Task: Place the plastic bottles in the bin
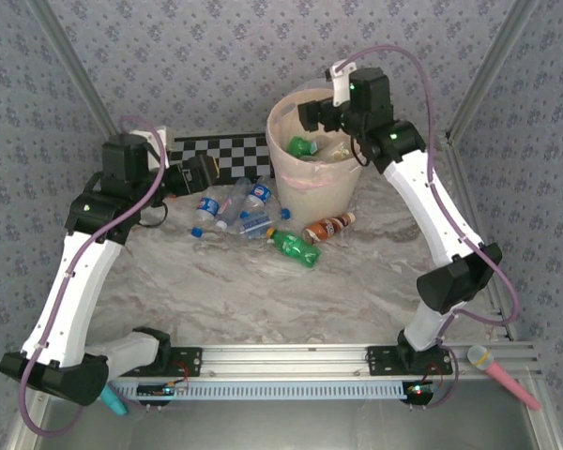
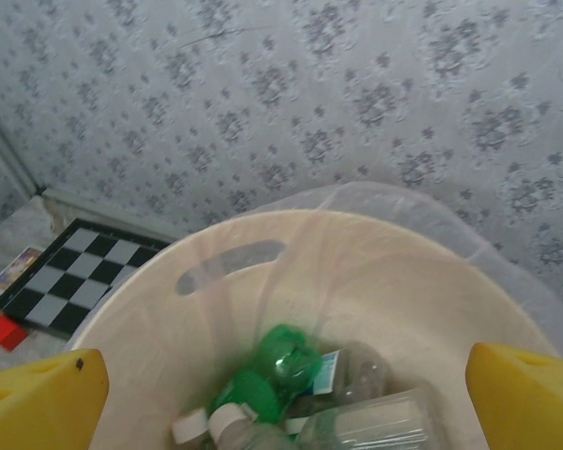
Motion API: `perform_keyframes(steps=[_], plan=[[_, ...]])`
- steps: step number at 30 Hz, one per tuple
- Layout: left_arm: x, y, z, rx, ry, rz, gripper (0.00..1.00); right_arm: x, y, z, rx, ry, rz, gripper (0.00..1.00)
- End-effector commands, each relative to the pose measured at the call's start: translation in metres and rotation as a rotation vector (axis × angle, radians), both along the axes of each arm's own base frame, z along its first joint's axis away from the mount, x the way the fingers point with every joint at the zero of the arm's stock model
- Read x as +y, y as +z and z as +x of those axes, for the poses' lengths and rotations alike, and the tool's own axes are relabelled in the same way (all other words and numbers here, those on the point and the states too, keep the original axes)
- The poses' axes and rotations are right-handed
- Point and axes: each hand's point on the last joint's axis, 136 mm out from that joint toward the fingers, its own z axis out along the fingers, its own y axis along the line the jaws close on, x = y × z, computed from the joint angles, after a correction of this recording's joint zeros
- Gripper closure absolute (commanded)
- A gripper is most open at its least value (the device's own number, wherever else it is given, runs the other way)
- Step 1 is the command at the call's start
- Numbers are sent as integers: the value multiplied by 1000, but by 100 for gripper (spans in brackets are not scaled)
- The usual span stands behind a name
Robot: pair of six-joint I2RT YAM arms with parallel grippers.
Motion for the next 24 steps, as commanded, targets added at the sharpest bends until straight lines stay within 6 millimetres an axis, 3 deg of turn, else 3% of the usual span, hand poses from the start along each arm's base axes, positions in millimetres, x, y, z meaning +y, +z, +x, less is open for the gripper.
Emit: perform_keyframes(steps=[1,6,12,17,24], plan=[[-2,18,5,-58,-2,-7,0,9,4,-27,-11,26,-55,0],[13,17,5,-72,71,24,0,38,-15,-55,10,93,-115,0],[49,10,-4,-65,221,43,0,68,-38,-81,54,171,-165,0],[76,7,-16,-64,325,5,0,90,-73,-108,128,241,-259,0],[75,8,-26,-69,296,7,0,110,-131,-140,203,292,-403,0]])
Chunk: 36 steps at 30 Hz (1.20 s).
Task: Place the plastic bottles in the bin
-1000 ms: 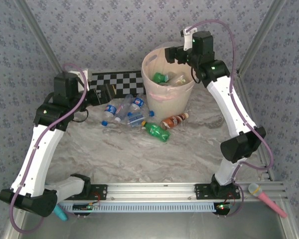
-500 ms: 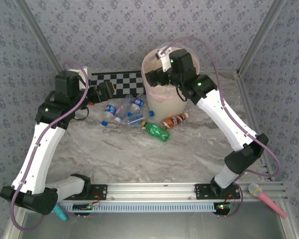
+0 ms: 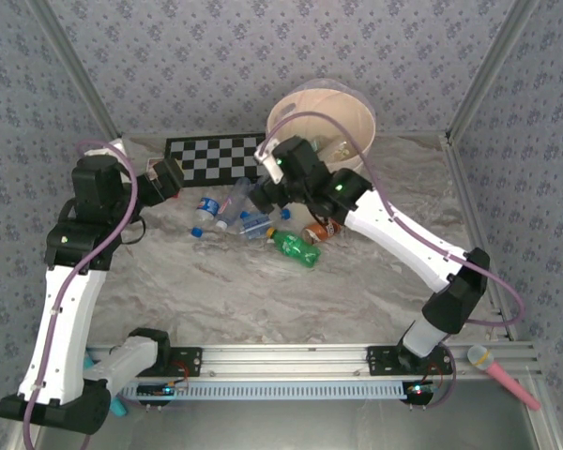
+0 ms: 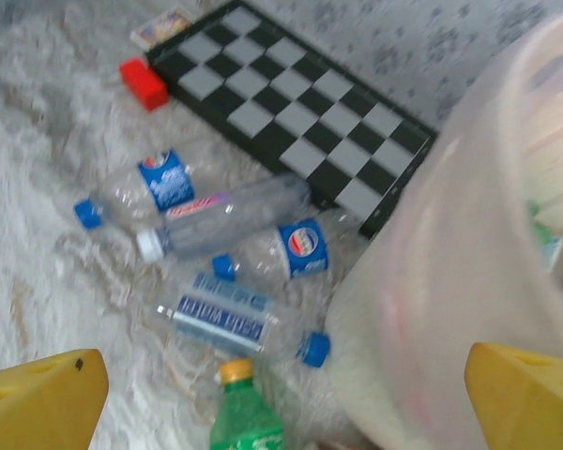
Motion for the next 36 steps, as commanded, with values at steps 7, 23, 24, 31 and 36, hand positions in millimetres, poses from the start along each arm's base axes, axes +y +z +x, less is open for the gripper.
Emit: perform_keyframes(steps=[7,23,24,31,36], plan=[[-15,1,-5,-5,-110,12,0,2,-89,-36,166,29,-156,0],[-22,-20,-10,61,-157,12,0,-32,-209,-32,456,-39,-351,14],[-22,-20,-9,63,-158,10,0,-34,-213,-31,463,-46,-357,15],[-22,-19,-8,60,-162,20,0,-37,-238,-28,501,-71,-403,20],[-22,-21,-7,66,-163,28,0,-38,-255,-27,504,-81,-423,22]])
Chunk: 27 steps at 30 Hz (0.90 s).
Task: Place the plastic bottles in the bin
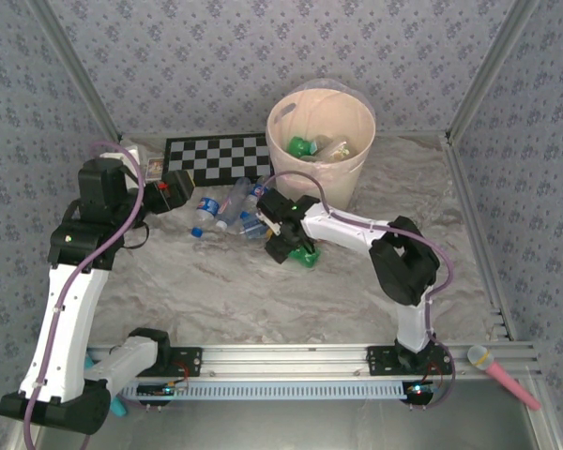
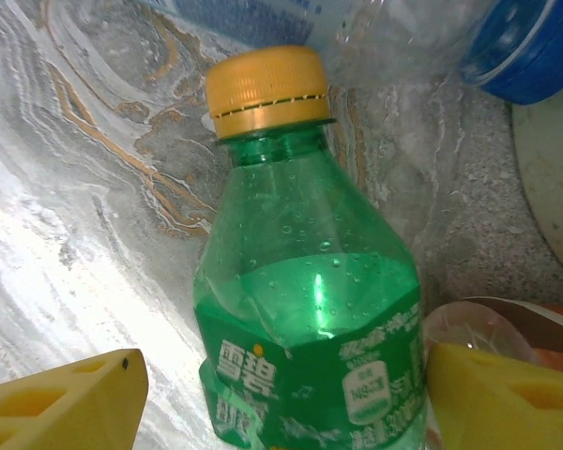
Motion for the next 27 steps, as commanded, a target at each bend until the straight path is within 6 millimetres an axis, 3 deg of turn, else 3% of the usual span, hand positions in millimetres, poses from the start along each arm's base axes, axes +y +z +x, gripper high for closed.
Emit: perform_keyframes(steps=[1,6,13,21,27], plan=[[-1,1,-1,2,-17,12,0,-5,-18,-3,17,-13,-44,23],[0,2,-5,0,-16,12,0,-2,-32,-7,25,5,-76,27],[2,4,-9,-3,-10,11,0,4,-31,-10,20,24,-78,38],[-1,5,-1,-2,-17,4,0,15,15,-10,-63,45,-18,49],[-5,7,6,-9,-35,0,0,18,58,-10,-146,46,27,49]])
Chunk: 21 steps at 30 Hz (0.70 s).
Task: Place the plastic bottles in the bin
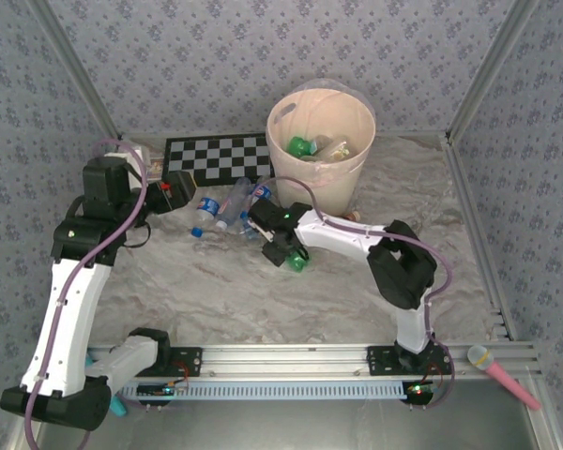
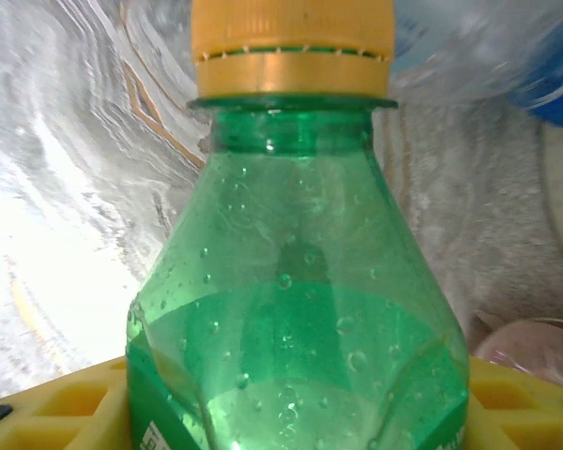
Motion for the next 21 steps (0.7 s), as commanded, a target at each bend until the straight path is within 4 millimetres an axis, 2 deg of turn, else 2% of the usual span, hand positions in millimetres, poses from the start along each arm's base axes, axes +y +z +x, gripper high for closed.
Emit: perform_keyframes(steps=[1,4,11,15,21], plan=[[-3,18,3,-52,-28,-4,0,0,51,4,-96,-8,52,48],[-4,21,4,-56,-33,1,0,-1,82,4,-144,-13,112,48],[-11,29,9,-75,-59,-21,0,-14,175,15,-310,-46,305,51],[-17,37,13,-100,-85,-49,0,-28,225,25,-403,-82,408,51],[-27,46,19,-132,-128,-80,0,-55,291,41,-521,-135,555,53]])
